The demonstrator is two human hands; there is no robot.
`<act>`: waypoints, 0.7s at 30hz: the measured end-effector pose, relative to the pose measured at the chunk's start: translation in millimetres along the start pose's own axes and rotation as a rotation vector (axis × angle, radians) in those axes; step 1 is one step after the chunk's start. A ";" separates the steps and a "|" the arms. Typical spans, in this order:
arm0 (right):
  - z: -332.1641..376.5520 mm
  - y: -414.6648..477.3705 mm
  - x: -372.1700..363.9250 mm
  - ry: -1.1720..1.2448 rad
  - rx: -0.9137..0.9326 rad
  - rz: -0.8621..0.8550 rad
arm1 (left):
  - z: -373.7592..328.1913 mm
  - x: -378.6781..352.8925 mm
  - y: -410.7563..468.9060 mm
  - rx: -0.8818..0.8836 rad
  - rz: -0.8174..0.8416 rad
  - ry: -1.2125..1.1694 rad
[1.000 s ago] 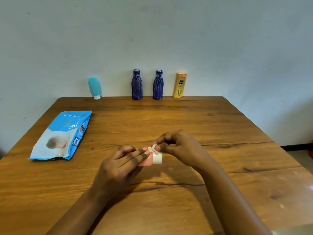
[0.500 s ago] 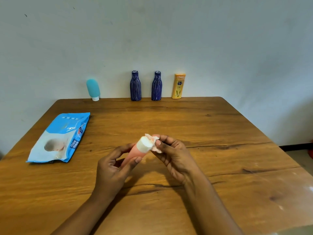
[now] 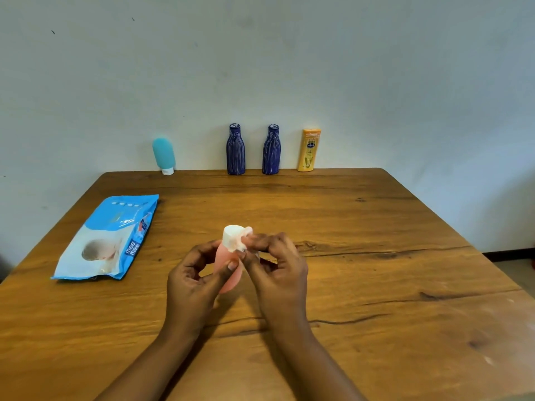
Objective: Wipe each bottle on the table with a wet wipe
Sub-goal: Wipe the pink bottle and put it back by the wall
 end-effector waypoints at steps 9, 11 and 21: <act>25.5 40.7 8.3 -0.331 0.064 0.248 | -3.3 -6.2 -1.0 -0.021 0.080 0.042; 36.7 40.7 -4.0 -0.534 0.156 0.434 | -2.6 -3.6 -0.9 -0.019 0.069 0.032; 46.7 42.5 -5.3 -0.630 0.185 0.526 | -2.3 -2.7 -1.9 -0.020 0.072 -0.006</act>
Point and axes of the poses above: each hand's wrist, its own y-axis towards the middle knuckle, its own x-axis out of the back of the hand, z = x × y, the point moved 6 cm from there along y, towards the middle knuckle, and after that the axes turned 4 degrees about z, right-handed, at the moved point
